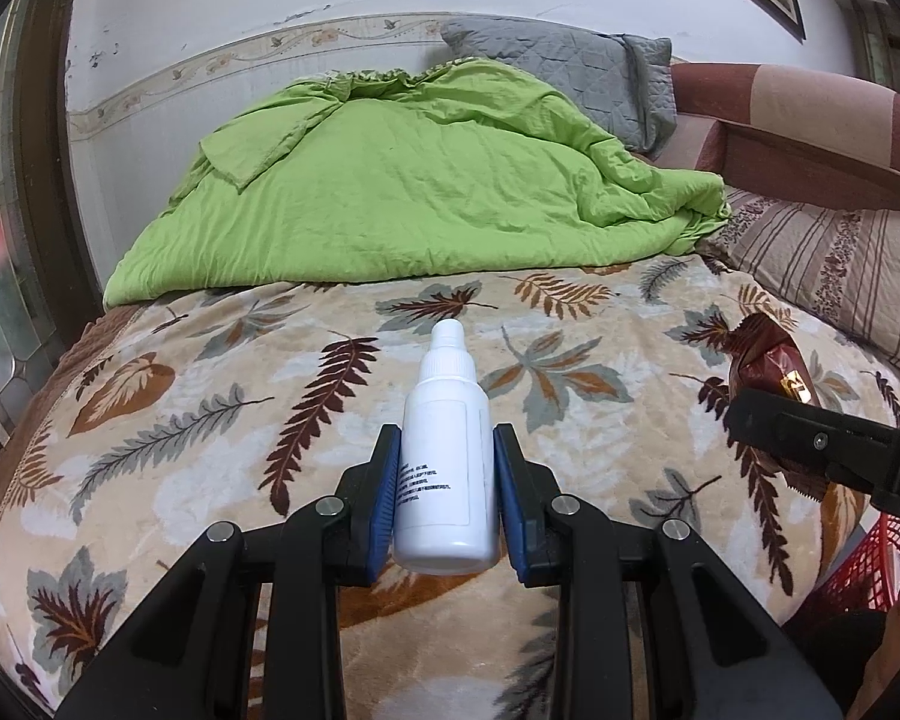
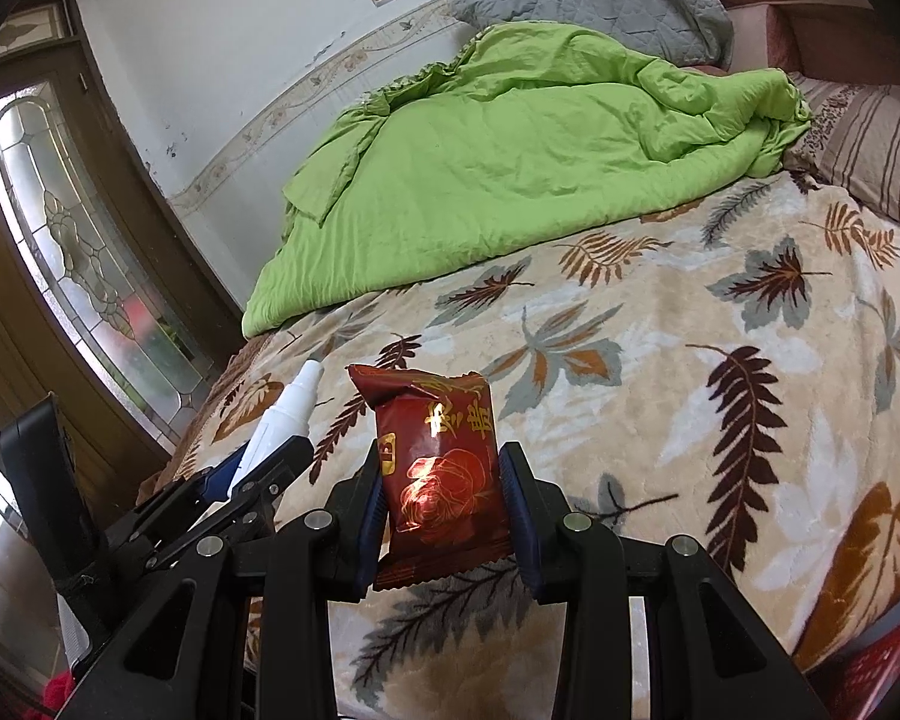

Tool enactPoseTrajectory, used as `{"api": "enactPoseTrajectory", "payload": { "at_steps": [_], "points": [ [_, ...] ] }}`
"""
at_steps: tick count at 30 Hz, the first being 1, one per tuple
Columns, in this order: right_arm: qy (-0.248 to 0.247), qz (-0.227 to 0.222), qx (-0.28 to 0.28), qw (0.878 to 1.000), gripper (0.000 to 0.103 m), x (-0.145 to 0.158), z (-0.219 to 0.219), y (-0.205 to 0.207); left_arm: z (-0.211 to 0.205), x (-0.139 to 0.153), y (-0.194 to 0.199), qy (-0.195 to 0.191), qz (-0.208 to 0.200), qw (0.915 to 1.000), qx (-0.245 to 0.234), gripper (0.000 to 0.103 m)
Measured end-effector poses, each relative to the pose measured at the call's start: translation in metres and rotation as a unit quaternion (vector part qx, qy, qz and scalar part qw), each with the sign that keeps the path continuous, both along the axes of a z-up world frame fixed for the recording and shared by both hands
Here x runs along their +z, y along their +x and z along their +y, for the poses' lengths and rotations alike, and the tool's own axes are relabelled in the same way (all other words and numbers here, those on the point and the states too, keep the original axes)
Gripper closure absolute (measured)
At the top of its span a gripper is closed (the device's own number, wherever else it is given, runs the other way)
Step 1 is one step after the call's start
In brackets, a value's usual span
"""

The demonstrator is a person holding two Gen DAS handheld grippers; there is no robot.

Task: Collect trash
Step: 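Lift the dropper bottle and red snack packet off the bed with both tools, then carry the bottle and snack packet over the red basket with both tools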

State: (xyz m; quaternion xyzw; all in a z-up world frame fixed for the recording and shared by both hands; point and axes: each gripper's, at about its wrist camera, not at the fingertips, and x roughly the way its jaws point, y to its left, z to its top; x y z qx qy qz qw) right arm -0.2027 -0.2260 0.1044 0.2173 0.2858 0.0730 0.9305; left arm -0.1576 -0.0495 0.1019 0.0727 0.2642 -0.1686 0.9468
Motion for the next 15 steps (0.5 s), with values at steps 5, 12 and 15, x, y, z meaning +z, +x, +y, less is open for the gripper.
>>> {"api": "enactPoseTrajectory", "payload": {
  "at_steps": [5,12,15],
  "points": [
    [0.012,0.007,-0.008,1.000,0.064,0.001,-0.011,-0.012,-0.006,0.006,-0.008,-0.002,-0.004,0.9999,-0.013,0.074],
    [0.022,0.006,-0.031,0.999,0.064,0.007,-0.034,-0.037,-0.021,0.011,-0.022,-0.004,-0.002,0.9992,-0.040,0.074],
    [0.023,0.001,-0.041,0.999,0.064,0.013,-0.043,-0.050,-0.027,0.015,-0.029,-0.009,0.001,0.9984,-0.055,0.074]
  ]
}}
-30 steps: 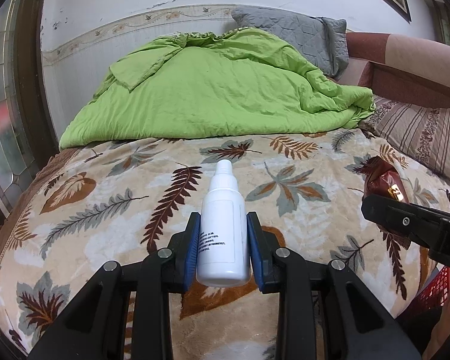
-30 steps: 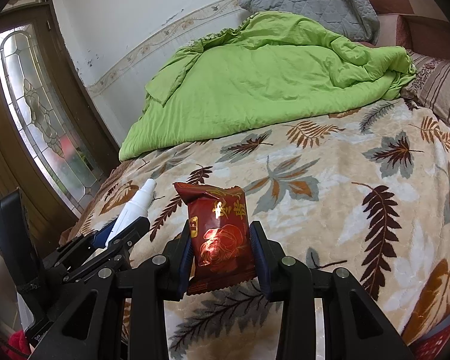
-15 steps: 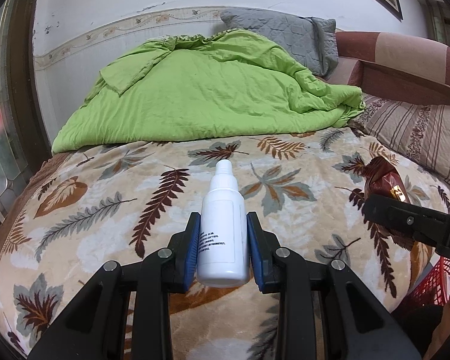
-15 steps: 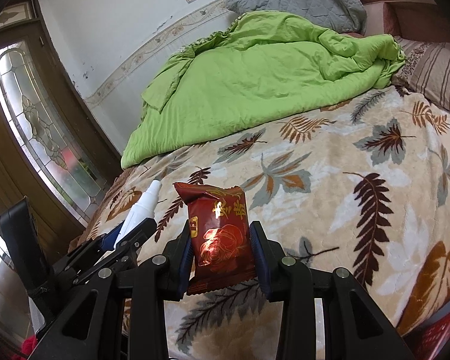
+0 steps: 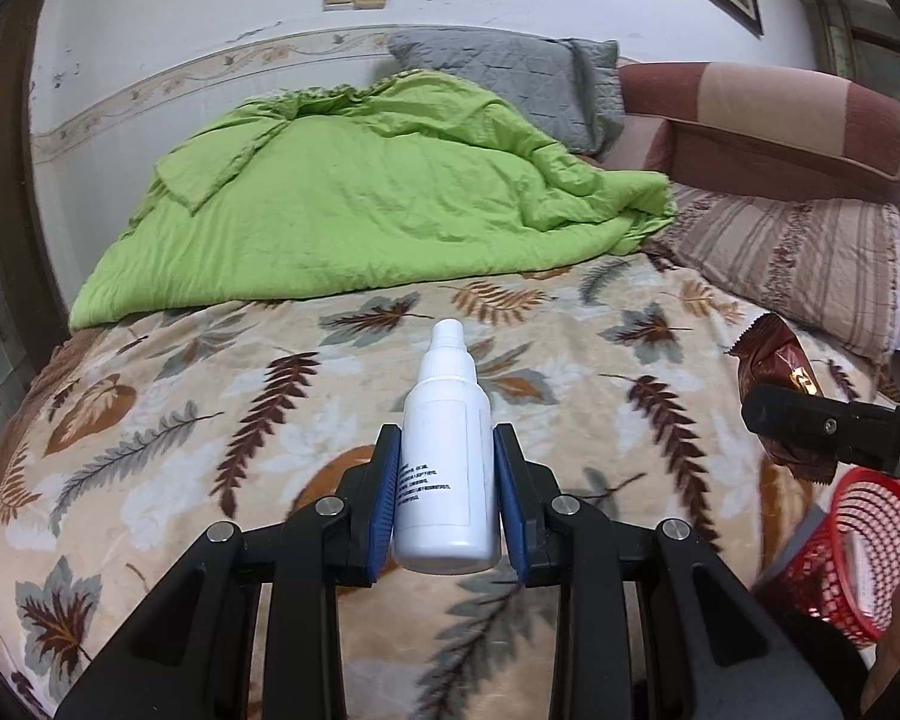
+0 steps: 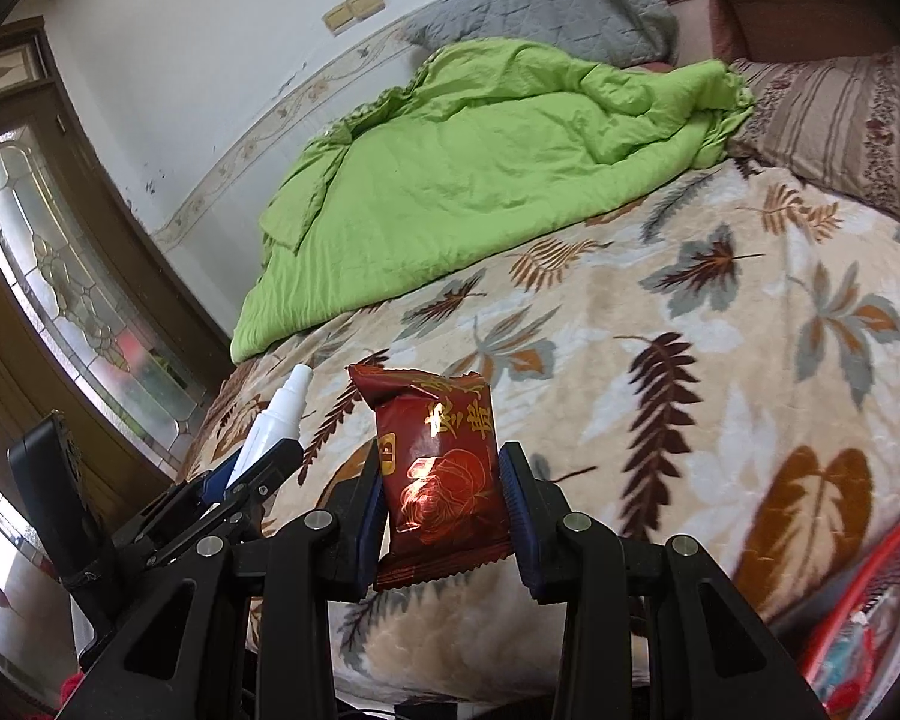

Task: Collect trash
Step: 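Carry the bottle and snack packet over the red basket with both tools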

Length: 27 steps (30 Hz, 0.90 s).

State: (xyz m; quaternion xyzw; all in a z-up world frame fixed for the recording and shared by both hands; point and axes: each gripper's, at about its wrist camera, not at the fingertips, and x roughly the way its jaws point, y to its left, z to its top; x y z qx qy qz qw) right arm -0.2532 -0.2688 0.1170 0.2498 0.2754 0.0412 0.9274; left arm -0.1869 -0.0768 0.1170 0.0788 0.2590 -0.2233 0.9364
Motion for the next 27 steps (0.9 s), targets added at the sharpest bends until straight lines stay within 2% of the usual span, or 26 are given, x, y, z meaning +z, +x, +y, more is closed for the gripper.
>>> {"api": "enactPoseTrajectory", "payload": {
  "at_steps": [12,27],
  "points": [
    [0.004,-0.014,-0.053,0.998,0.064,0.014,-0.043,-0.062,-0.047,0.020,-0.052,-0.006,0.002,0.9960,-0.089,0.074],
    [0.007,0.006,-0.148,0.989,0.064,0.007,-0.106,-0.157,-0.112,0.030,-0.106,0.005,0.006,0.9824,-0.187,0.074]
  ]
}}
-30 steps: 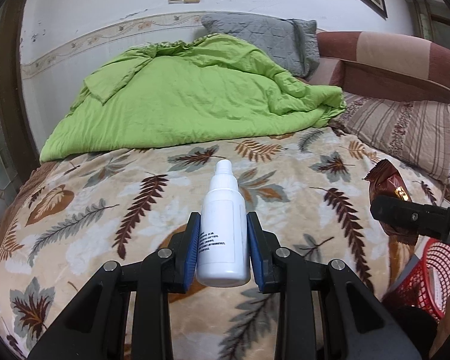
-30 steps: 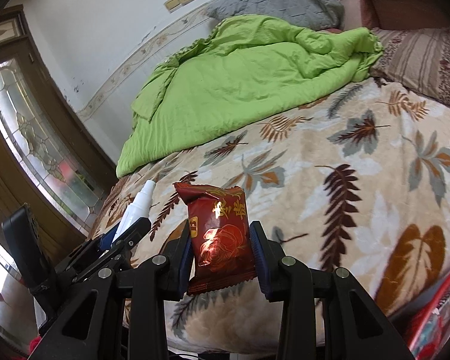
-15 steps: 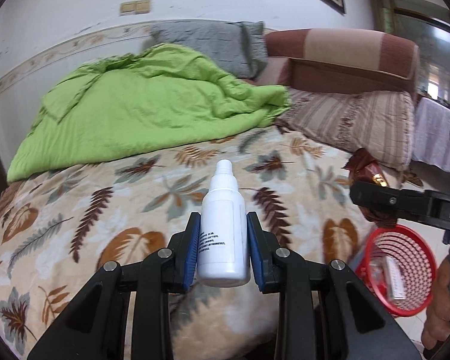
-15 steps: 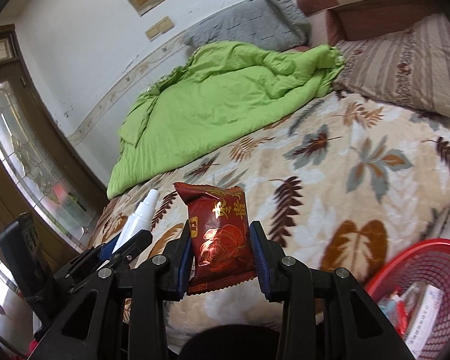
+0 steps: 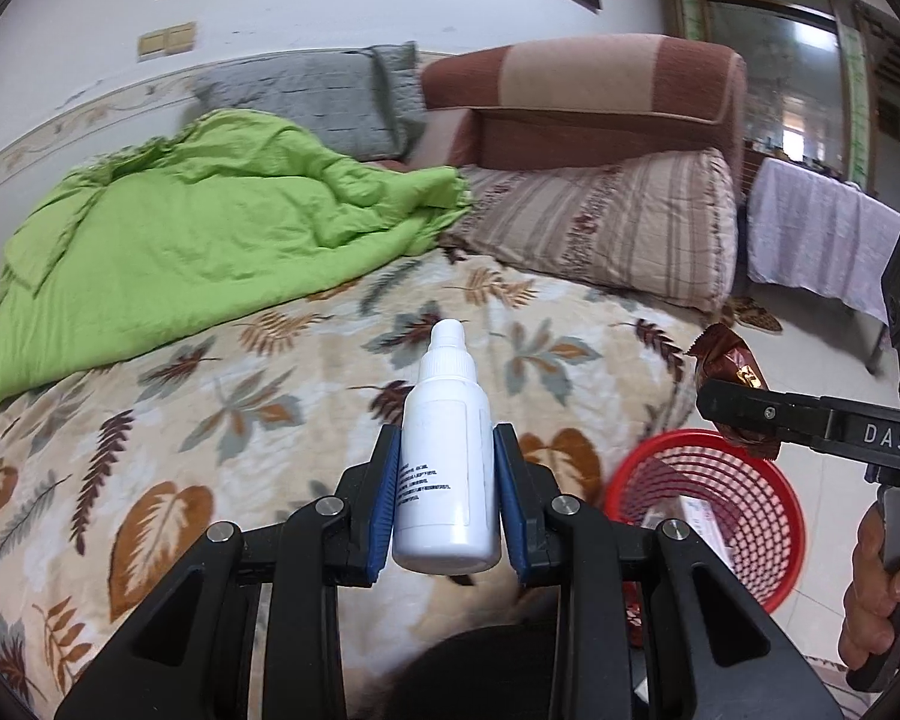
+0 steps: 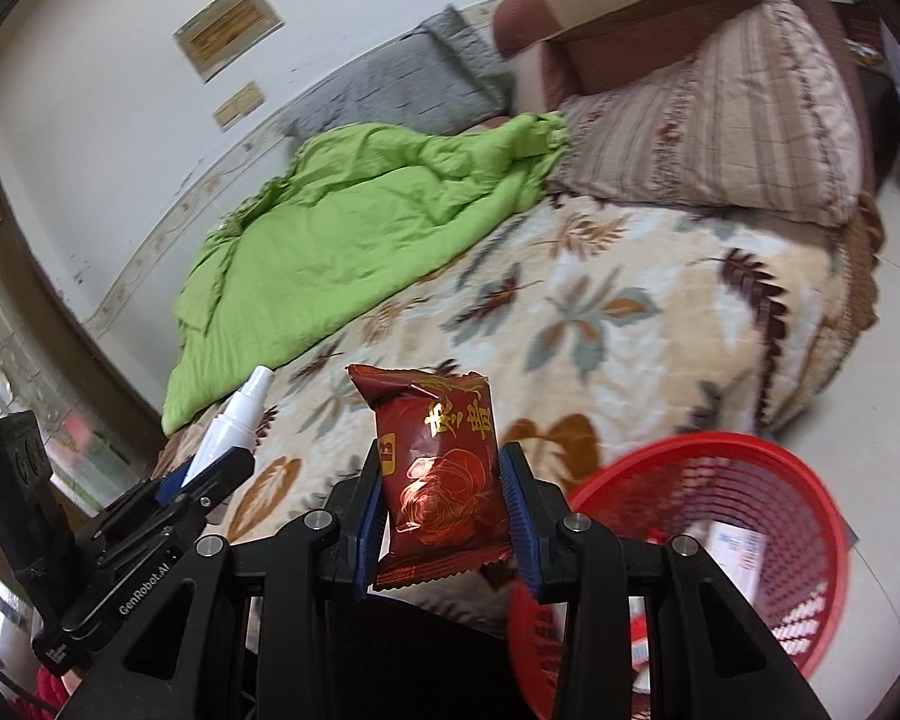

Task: Collect trash
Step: 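Carry the bottle and snack packet over the red basket with both tools, then open both tools to drop the bottle and snack packet into the basket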

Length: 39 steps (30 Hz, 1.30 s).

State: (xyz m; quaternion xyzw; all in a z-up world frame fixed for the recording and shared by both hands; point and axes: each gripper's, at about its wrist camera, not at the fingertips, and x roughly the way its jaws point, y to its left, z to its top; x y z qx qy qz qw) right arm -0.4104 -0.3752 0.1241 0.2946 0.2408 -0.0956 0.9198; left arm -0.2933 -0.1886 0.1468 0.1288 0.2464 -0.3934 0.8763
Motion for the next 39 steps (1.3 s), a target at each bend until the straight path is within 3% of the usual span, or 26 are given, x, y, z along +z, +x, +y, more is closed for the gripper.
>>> {"api": "enactPoseTrajectory", "payload": {
  "at_steps": [11,20,23,25,27,29,32,33,36,39],
  "points": [
    [0.004,0.015,-0.059,0.998,0.064,-0.003,-0.033,-0.053,-0.045,-0.001,-0.035,0.010,0.018,0.9965,-0.080,0.074],
    [0.031,0.048,-0.106,0.993,0.062,-0.029,-0.057,-0.083,-0.092,-0.025,-0.056,0.036,0.110,0.9790,-0.167,0.074],
    [0.048,0.061,-0.116,0.990,0.053,-0.039,-0.064,-0.086,-0.103,-0.036,-0.056,0.048,0.137,0.9730,-0.180,0.073],
    [0.041,0.064,-0.125,0.989,0.040,-0.039,-0.065,-0.089,-0.104,-0.037,-0.054,0.047,0.148,0.9712,-0.181,0.061],
    [0.034,0.064,-0.127,0.989,0.038,-0.035,-0.064,-0.090,-0.100,-0.035,-0.055,0.039,0.144,0.9728,-0.177,0.053],
    [0.021,0.069,-0.131,0.989,0.037,-0.029,-0.061,-0.091,-0.095,-0.030,-0.056,0.033,0.135,0.9750,-0.173,0.051],
    [-0.021,0.090,-0.148,0.985,0.030,-0.019,-0.047,-0.090,-0.080,-0.019,-0.056,0.020,0.110,0.9809,-0.159,0.038],
    [-0.037,0.097,-0.153,0.983,0.022,-0.016,-0.041,-0.089,-0.074,-0.016,-0.055,0.016,0.102,0.9827,-0.154,0.032],
    [-0.106,0.135,-0.193,0.966,0.011,-0.007,-0.017,-0.089,-0.047,-0.006,-0.055,0.011,0.062,0.9891,-0.134,0.019],
    [-0.162,0.153,-0.205,0.953,0.005,-0.001,0.011,-0.089,-0.017,0.002,-0.054,0.003,0.039,0.9939,-0.103,0.014]
  ]
}}
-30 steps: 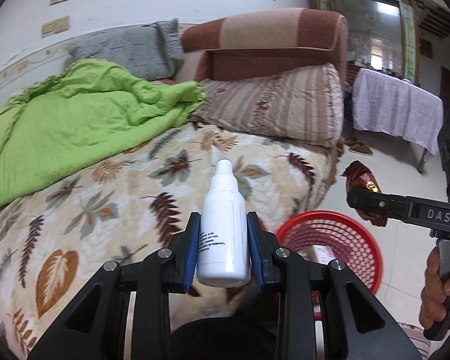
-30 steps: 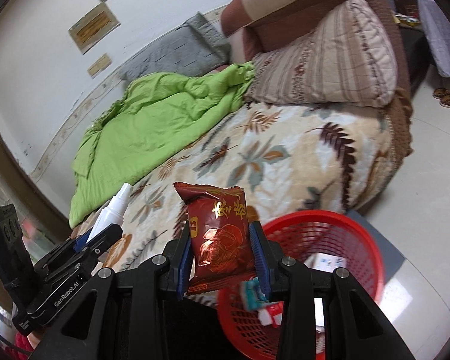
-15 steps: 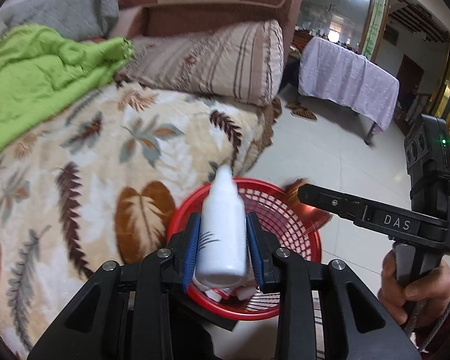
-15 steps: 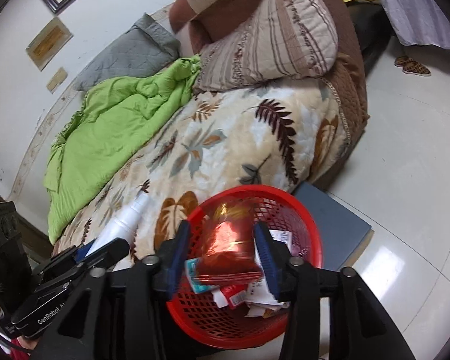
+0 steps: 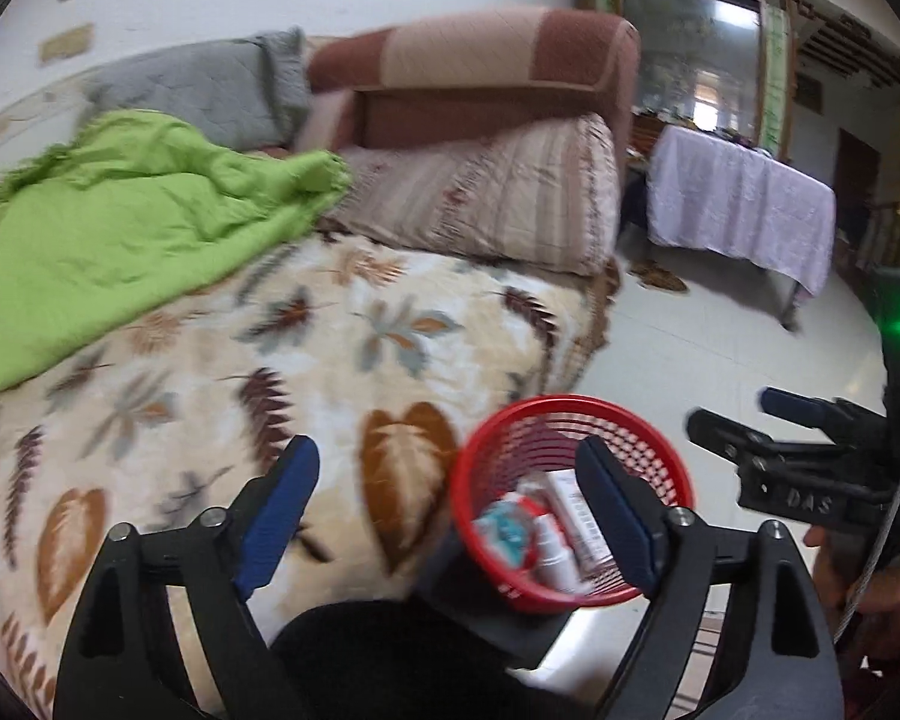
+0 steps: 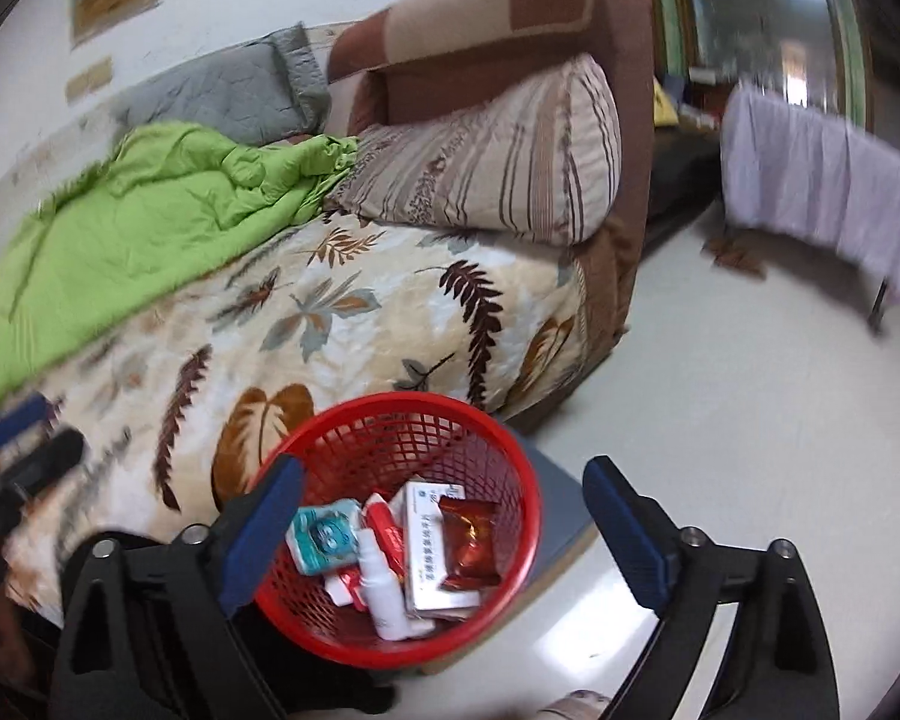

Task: Collect trash

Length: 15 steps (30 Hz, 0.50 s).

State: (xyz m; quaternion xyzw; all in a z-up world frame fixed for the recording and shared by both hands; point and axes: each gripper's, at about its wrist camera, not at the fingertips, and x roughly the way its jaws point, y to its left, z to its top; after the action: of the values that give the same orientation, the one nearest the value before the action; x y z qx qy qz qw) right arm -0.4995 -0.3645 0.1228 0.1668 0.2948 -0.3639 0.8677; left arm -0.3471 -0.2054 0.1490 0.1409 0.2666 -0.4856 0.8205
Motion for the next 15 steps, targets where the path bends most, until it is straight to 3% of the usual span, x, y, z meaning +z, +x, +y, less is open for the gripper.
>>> {"api": "enactPoseTrajectory", "payload": {
  "at_steps": [7,15],
  "points": [
    [-0.048,0.011,0.010,0.999,0.001,0.008,0.036,-0.004,0.056,0.006,0.000,-0.014,-0.052,0.9956,0.076,0.004],
    [-0.083,0.031,0.048,0.995,0.001,0.011,0.065,0.011,0.078,0.003,0.017,-0.006,-0.056,0.9882,0.143,0.003]
  ]
}}
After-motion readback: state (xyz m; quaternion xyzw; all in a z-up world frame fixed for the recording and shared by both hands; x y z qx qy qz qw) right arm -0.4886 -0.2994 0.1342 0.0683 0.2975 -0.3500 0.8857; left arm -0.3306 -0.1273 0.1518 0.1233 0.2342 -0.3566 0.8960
